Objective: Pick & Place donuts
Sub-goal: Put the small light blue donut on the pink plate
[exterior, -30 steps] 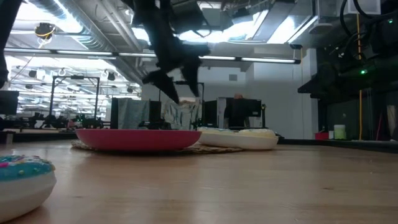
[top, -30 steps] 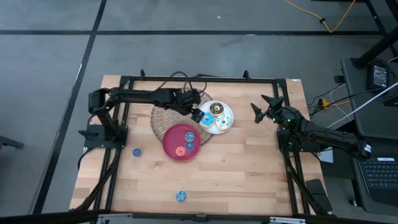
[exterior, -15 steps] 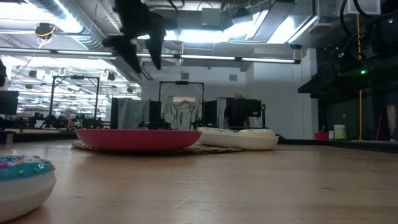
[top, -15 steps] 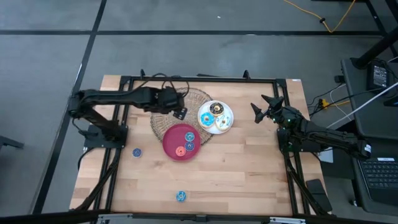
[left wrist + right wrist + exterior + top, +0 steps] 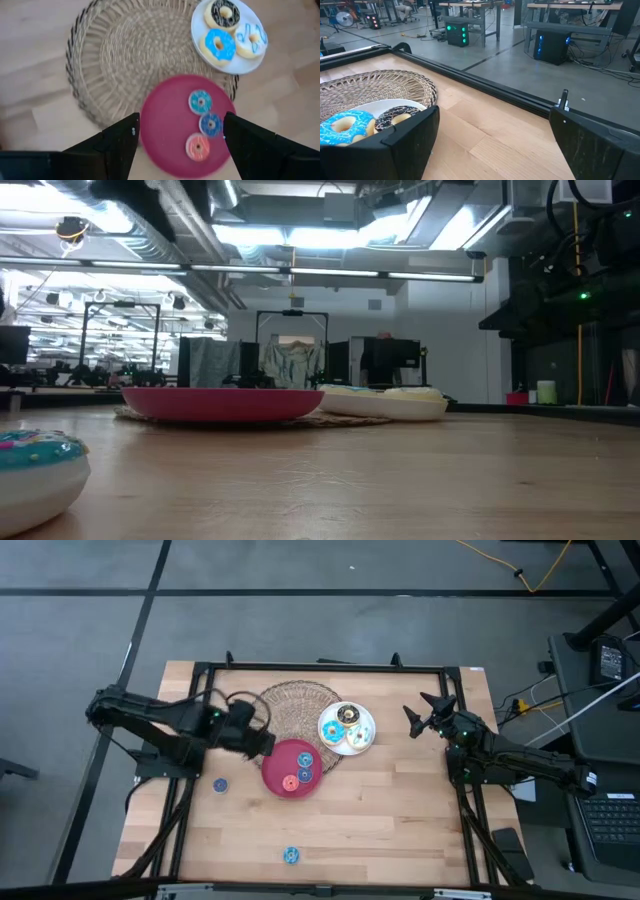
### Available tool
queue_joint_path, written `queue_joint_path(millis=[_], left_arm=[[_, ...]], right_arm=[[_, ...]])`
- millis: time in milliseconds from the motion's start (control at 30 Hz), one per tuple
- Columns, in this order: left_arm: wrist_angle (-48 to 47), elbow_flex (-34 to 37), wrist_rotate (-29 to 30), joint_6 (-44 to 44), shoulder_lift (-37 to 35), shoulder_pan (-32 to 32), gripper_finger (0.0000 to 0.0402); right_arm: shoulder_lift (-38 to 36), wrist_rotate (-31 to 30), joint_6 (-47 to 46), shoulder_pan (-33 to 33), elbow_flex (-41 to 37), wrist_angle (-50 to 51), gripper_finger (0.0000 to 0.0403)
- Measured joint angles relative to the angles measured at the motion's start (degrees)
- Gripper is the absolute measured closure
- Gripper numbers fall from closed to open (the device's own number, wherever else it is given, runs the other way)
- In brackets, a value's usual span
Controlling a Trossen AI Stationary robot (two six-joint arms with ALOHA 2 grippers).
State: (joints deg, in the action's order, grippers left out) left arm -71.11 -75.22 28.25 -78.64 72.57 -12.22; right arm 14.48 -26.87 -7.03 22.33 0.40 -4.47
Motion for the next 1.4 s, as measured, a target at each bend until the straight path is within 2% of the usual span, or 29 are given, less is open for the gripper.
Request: queue_joint_path(millis=[333,833,1000,1200,1400], left_arm=[[-8.0,0.0,2.7,-19.5,-1.3,-14.9,0.0128],[-16.2,0.0,7.2,-50.6,4.5,-28.5,0.0128],[-15.2,0.0,9.3,-51.1,7.8,-31.1,0.0128],[-9.9,0.0,15.7,-48.9,11.3,-34.4,0.0128],[-1.6,1.6,15.7,-48.6,12.6,-37.0,0.0128]], right_arm=[[0.0,0.0,0.0,0.0,0.0,0.0,0.0027],[0.0,0.0,0.0,0.0,0.0,0.0,0.0027],[0.0,0.0,0.0,0.0,0.0,0.0,0.0027],[0.0,0.0,0.0,0.0,0.0,0.0,0.0027],[0.0,0.0,0.0,0.0,0.0,0.0,0.0027]])
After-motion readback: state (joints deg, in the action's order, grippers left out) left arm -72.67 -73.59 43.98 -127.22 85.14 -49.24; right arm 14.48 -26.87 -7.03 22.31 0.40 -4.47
